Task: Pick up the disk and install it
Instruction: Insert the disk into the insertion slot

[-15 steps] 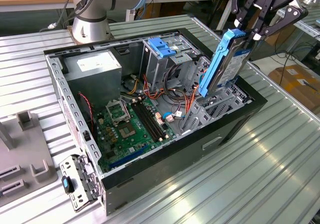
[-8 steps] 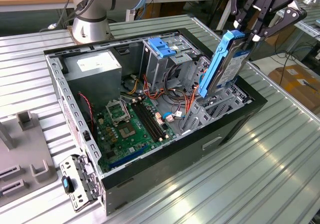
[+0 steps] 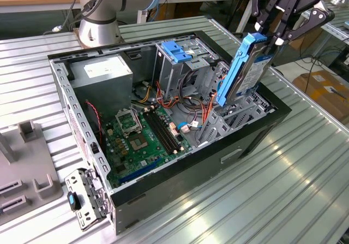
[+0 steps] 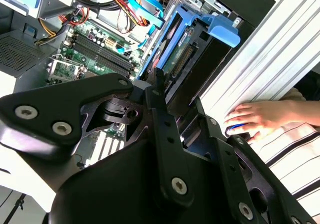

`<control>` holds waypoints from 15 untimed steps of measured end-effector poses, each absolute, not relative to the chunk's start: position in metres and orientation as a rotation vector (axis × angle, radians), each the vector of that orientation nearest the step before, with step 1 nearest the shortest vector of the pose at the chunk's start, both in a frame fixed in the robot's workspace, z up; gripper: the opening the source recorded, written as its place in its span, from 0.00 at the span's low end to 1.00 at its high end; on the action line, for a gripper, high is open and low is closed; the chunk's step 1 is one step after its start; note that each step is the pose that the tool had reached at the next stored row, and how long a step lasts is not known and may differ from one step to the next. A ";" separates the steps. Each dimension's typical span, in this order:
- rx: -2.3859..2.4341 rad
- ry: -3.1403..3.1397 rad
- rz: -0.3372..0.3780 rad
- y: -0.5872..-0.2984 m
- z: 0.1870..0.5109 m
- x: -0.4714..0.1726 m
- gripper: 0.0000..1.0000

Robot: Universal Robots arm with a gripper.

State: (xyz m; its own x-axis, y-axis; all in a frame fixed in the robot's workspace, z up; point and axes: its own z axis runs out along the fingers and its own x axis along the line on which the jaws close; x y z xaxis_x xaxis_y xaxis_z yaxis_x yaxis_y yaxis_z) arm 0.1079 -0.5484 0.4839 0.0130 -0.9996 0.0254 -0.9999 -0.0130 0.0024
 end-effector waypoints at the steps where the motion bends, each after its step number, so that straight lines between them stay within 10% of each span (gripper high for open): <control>1: 2.222 -2.193 0.026 -0.548 0.484 0.108 0.35; 15: 2.222 -2.193 0.026 -0.548 0.480 0.108 0.35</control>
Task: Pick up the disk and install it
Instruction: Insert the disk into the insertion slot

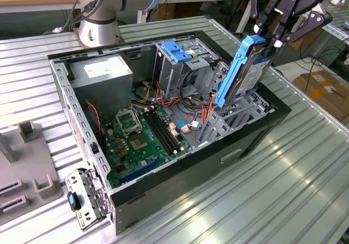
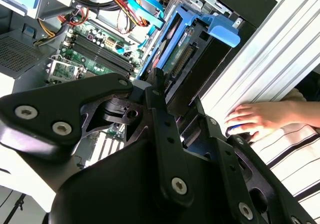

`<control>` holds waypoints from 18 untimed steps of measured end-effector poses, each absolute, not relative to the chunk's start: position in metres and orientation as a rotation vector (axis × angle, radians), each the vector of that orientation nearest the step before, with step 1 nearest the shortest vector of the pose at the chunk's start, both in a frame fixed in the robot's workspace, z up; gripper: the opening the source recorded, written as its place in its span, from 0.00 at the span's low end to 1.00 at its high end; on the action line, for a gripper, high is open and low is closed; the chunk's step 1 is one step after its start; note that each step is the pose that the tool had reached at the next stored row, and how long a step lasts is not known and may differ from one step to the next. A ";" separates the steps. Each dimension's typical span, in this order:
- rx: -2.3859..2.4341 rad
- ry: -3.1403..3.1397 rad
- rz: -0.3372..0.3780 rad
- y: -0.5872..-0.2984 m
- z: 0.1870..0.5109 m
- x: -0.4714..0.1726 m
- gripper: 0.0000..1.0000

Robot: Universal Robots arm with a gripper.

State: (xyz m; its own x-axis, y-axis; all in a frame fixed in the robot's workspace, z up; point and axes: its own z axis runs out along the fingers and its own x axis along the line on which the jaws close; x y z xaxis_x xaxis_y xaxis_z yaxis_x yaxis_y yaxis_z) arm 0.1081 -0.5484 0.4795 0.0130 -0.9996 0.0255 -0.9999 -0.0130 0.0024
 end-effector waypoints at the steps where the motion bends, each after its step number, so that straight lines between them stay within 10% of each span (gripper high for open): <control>1: 2.222 -2.193 0.026 -0.548 0.479 0.108 0.35; 18: 2.222 -2.193 0.026 -0.549 0.477 0.112 0.35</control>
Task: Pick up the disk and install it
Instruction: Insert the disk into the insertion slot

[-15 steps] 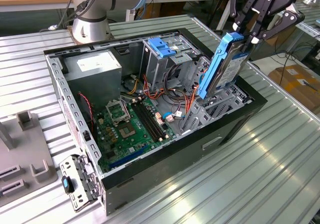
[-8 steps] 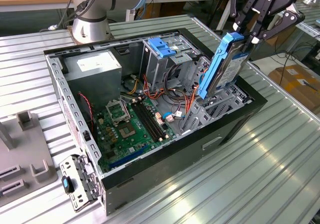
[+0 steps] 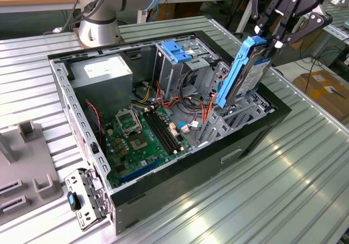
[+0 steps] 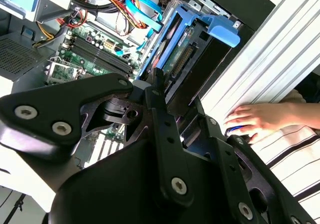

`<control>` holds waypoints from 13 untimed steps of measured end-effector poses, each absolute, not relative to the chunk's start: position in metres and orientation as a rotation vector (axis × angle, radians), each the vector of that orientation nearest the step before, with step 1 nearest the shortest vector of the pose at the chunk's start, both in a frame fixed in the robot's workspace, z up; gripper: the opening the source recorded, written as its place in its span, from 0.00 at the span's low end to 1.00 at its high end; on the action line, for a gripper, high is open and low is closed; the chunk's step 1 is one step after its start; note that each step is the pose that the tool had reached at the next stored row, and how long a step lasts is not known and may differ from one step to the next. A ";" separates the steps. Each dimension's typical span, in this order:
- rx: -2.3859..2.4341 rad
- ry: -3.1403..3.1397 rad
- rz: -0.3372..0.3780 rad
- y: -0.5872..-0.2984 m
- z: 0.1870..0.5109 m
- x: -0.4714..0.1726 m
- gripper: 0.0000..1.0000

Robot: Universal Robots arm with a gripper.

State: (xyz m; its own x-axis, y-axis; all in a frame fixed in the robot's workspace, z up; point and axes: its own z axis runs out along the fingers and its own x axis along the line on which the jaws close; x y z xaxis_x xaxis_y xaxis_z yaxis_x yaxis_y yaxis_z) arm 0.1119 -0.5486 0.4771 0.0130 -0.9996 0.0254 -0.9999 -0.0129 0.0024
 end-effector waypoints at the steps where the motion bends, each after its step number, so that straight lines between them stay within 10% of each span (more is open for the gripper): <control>1: 2.222 -2.193 0.025 -0.549 0.476 0.112 0.35; 13: 2.221 -2.193 0.026 -0.553 0.456 0.112 0.35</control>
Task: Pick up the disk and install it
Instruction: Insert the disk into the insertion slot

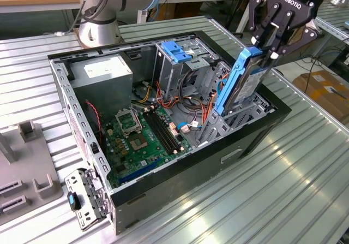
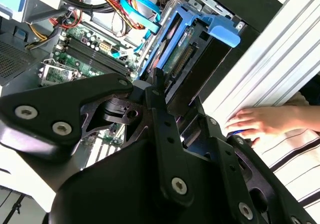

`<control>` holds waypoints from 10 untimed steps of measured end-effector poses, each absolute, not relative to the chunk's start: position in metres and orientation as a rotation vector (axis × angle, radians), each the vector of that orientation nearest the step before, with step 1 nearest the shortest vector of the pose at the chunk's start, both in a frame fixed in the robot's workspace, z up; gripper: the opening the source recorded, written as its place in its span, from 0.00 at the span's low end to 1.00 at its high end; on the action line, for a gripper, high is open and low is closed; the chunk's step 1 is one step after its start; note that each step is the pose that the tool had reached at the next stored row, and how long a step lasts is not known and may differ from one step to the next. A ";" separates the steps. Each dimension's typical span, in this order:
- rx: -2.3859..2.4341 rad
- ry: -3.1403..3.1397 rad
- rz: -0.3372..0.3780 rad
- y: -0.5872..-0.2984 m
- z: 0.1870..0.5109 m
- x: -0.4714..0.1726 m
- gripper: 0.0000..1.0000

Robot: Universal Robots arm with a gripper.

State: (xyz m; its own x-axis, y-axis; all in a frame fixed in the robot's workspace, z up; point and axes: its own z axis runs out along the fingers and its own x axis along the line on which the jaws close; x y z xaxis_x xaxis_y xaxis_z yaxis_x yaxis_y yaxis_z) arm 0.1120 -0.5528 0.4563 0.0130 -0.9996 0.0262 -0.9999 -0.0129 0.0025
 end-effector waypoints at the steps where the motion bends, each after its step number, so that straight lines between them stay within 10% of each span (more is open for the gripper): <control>1: 2.221 -2.193 0.026 -0.553 0.455 0.112 0.35; 10: 2.222 -2.193 0.026 -0.553 0.440 0.112 0.35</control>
